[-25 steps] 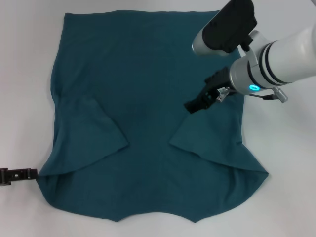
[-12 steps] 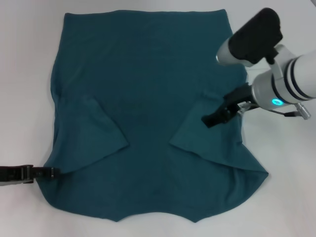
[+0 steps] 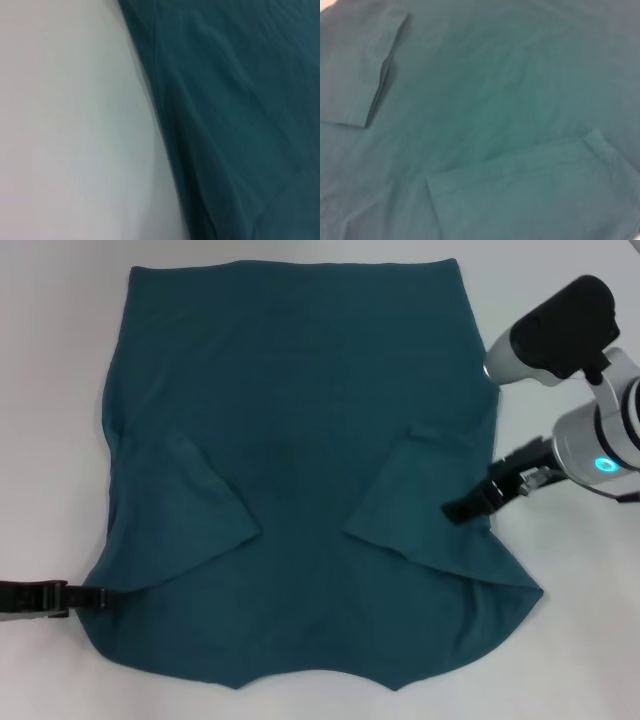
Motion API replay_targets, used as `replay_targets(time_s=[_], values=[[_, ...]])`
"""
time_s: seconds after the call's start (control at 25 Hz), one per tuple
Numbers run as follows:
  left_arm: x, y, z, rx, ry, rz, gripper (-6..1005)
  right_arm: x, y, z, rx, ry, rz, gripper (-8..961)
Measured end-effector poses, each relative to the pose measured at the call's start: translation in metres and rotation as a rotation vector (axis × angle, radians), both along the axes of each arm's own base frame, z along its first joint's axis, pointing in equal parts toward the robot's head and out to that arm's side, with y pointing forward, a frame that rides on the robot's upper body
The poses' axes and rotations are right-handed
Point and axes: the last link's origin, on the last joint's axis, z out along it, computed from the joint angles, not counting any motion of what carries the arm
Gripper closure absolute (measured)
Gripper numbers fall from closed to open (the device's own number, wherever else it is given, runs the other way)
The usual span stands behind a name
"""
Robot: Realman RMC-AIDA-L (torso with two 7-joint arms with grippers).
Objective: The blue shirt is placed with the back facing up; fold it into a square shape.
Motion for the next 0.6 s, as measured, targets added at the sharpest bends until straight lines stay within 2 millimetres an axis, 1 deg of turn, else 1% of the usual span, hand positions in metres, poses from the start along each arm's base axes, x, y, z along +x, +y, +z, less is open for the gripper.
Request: replay_targets(time_s=[0.04,0.24,0.36,0.44,0.6], values=[[-0.001,0.000,0.001,0.001,0.002,0.000,65,0.002,-0.003,0.001,-0.016,0.004,-0.033,28],[-0.002,0.000,0.001,-0.004,0.013,-0.001,223,0.012,-0.015,0.011,-0.038,-0.012,-0.200,28],[0.000,0.001,0.000,-0.013,0.019,-0.009,365,0.022,-0.021,0.020,-0.019,-0.035,-0.302,28],[0.001,0.002,0.000,-0.019,0.025,-0.013,460,0.025,-0.022,0.021,-0.016,-0.032,-0.323,28],[0.002,0.003,-0.001,-0.023,0.028,-0.017,602,0.036,-0.026,0.023,-0.013,-0.015,-0.378,31]])
